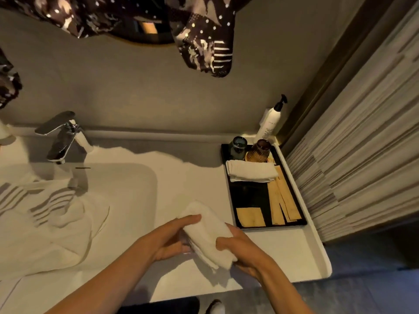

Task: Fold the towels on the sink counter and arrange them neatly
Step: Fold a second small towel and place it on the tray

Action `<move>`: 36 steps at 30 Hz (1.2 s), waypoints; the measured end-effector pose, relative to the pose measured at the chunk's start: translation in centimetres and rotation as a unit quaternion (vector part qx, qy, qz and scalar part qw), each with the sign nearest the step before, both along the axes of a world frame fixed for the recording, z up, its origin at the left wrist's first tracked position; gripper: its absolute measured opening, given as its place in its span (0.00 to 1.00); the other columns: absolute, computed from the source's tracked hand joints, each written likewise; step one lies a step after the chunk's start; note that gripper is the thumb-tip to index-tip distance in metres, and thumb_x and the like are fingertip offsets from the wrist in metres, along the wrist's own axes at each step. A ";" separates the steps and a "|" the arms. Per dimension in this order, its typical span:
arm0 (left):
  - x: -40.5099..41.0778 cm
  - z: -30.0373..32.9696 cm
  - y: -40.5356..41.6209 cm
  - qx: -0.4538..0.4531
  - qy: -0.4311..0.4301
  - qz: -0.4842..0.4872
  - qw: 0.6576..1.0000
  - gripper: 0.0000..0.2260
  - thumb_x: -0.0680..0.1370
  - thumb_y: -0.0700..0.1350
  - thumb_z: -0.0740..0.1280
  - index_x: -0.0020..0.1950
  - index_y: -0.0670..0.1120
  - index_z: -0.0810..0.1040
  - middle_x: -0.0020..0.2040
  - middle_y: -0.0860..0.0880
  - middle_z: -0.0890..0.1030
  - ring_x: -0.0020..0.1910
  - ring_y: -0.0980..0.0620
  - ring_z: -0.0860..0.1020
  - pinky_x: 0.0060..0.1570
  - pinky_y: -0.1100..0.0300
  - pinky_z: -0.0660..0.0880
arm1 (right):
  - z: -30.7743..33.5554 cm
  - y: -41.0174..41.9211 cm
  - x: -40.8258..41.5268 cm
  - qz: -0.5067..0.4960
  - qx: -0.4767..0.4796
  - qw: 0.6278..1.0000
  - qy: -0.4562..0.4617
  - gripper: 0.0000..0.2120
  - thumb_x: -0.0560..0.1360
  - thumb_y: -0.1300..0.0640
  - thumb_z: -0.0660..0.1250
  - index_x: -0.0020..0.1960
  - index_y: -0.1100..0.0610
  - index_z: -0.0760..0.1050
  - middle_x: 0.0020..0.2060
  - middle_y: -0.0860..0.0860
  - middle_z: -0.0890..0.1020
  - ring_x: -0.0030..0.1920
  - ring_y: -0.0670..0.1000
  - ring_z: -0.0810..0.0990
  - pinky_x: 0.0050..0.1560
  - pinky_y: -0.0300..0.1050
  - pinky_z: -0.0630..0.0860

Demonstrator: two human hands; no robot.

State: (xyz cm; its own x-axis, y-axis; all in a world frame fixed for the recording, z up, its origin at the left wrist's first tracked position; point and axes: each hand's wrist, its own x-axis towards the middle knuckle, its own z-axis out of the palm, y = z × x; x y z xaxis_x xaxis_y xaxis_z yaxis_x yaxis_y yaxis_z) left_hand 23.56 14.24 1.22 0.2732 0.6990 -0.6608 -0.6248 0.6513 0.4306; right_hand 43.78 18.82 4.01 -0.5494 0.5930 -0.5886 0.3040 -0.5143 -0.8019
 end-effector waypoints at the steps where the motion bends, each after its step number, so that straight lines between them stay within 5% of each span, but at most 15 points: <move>1: 0.9 0.0 0.9 0.016 -0.025 -0.001 1.000 0.24 0.75 0.42 0.74 0.69 0.39 0.72 0.64 0.35 0.78 0.65 0.35 0.76 0.68 0.37 0.69 | 0.4 1.5 1.1 0.014 0.004 1.000 -0.011 0.24 0.61 0.65 0.63 0.56 0.56 0.79 0.46 0.51 0.85 0.45 0.47 0.84 0.43 0.42 0.79; 3: 2.8 -0.2 3.1 0.054 -0.017 0.005 0.998 0.25 0.73 0.40 0.75 0.69 0.40 0.73 0.65 0.34 0.78 0.66 0.35 0.75 0.68 0.36 0.68 | 0.6 5.1 3.6 0.042 0.003 0.998 -0.038 0.27 0.59 0.62 0.68 0.58 0.57 0.78 0.52 0.56 0.84 0.51 0.52 0.83 0.47 0.46 0.80; 6: 5.2 0.3 6.8 0.054 0.168 0.021 0.984 0.26 0.66 0.44 0.77 0.63 0.42 0.79 0.58 0.38 0.83 0.58 0.39 0.80 0.62 0.41 0.75 | 0.0 10.6 7.5 -0.004 0.001 0.998 -0.070 0.30 0.59 0.57 0.77 0.61 0.58 0.78 0.56 0.59 0.82 0.56 0.58 0.81 0.52 0.52 0.81; 10: 9.2 -0.2 11.9 0.062 0.378 -0.001 0.924 0.18 0.71 0.47 0.78 0.57 0.44 0.81 0.53 0.45 0.84 0.51 0.46 0.82 0.49 0.47 0.83 | -1.1 15.8 10.5 -0.206 0.024 0.975 -0.080 0.17 0.70 0.65 0.75 0.57 0.60 0.77 0.48 0.55 0.83 0.47 0.54 0.82 0.39 0.47 0.82; 14: 12.4 -1.1 17.2 0.077 0.536 -0.016 0.841 0.18 0.74 0.51 0.74 0.59 0.44 0.75 0.56 0.46 0.81 0.52 0.48 0.80 0.51 0.51 0.81 | -3.1 20.1 11.0 -0.240 0.116 0.957 -0.114 0.20 0.72 0.64 0.73 0.62 0.61 0.73 0.45 0.50 0.80 0.42 0.47 0.79 0.36 0.38 0.75; 16: 13.3 -1.5 18.2 0.114 0.663 -0.026 0.740 0.23 0.75 0.51 0.73 0.64 0.45 0.69 0.62 0.45 0.77 0.57 0.47 0.78 0.55 0.52 0.79 | -4.2 21.5 10.7 -0.205 0.198 0.944 -0.165 0.23 0.72 0.59 0.74 0.64 0.60 0.71 0.50 0.52 0.80 0.45 0.48 0.78 0.39 0.38 0.75; 19: 14.2 -2.5 17.7 0.267 0.839 -0.117 0.460 0.29 0.72 0.49 0.75 0.70 0.45 0.70 0.70 0.42 0.72 0.66 0.43 0.73 0.64 0.49 0.73 | -5.6 21.5 10.3 -0.158 0.369 0.874 -0.274 0.24 0.74 0.51 0.71 0.66 0.58 0.69 0.60 0.55 0.76 0.57 0.54 0.75 0.55 0.50 0.76; 22: 15.0 -3.9 17.1 0.397 0.816 -0.231 0.351 0.24 0.74 0.49 0.71 0.68 0.45 0.74 0.71 0.42 0.73 0.70 0.42 0.71 0.71 0.47 0.66 | -6.2 20.0 10.8 -0.077 0.574 0.767 -0.275 0.14 0.78 0.57 0.64 0.63 0.57 0.76 0.61 0.52 0.78 0.62 0.53 0.73 0.63 0.52 0.73; 25: 15.5 -5.0 16.8 0.369 0.801 -0.313 0.353 0.26 0.80 0.52 0.57 0.75 0.43 0.68 0.77 0.41 0.65 0.77 0.42 0.62 0.75 0.46 0.55 | -7.4 19.2 11.1 0.090 0.626 0.705 -0.321 0.14 0.74 0.58 0.63 0.57 0.55 0.81 0.60 0.52 0.81 0.63 0.53 0.76 0.66 0.54 0.71; 27: 15.7 -5.2 16.9 0.338 0.780 -0.350 0.393 0.28 0.82 0.52 0.55 0.80 0.43 0.56 0.80 0.42 0.55 0.80 0.44 0.52 0.76 0.50 0.45 | -8.2 18.8 11.0 0.156 0.608 0.691 -0.358 0.16 0.71 0.58 0.68 0.58 0.56 0.81 0.61 0.54 0.81 0.65 0.55 0.77 0.68 0.56 0.70; 30: 15.7 -4.4 17.5 0.320 0.764 -0.388 0.403 0.29 0.83 0.51 0.56 0.81 0.44 0.49 0.81 0.45 0.48 0.80 0.47 0.46 0.77 0.52 0.42 | -8.2 18.5 10.9 0.182 0.589 0.688 -0.383 0.19 0.71 0.57 0.70 0.61 0.56 0.80 0.63 0.55 0.80 0.68 0.55 0.75 0.70 0.59 0.68; 33: 15.4 -3.2 17.7 0.340 0.754 -0.377 0.418 0.28 0.81 0.48 0.60 0.80 0.44 0.55 0.81 0.44 0.55 0.80 0.46 0.51 0.78 0.51 0.48 | -6.7 18.5 10.5 0.162 0.596 0.689 -0.379 0.16 0.74 0.54 0.61 0.58 0.55 0.81 0.61 0.54 0.82 0.68 0.56 0.74 0.71 0.61 0.65; 36: 13.9 -1.3 16.9 0.390 0.757 -0.308 0.424 0.23 0.78 0.47 0.65 0.73 0.44 0.70 0.72 0.44 0.71 0.71 0.44 0.69 0.72 0.51 0.64 | -4.4 18.6 8.9 0.133 0.624 0.684 -0.354 0.17 0.74 0.53 0.59 0.56 0.55 0.82 0.59 0.53 0.82 0.68 0.56 0.74 0.73 0.60 0.62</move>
State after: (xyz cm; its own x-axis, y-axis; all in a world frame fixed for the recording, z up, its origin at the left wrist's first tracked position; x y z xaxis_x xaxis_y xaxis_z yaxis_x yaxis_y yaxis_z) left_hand 37.44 31.13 -0.13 0.2373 0.9707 -0.0387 0.9381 -0.2187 0.2685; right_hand 52.72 37.42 -0.41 -0.5756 0.8101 0.1111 0.7923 0.5862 -0.1691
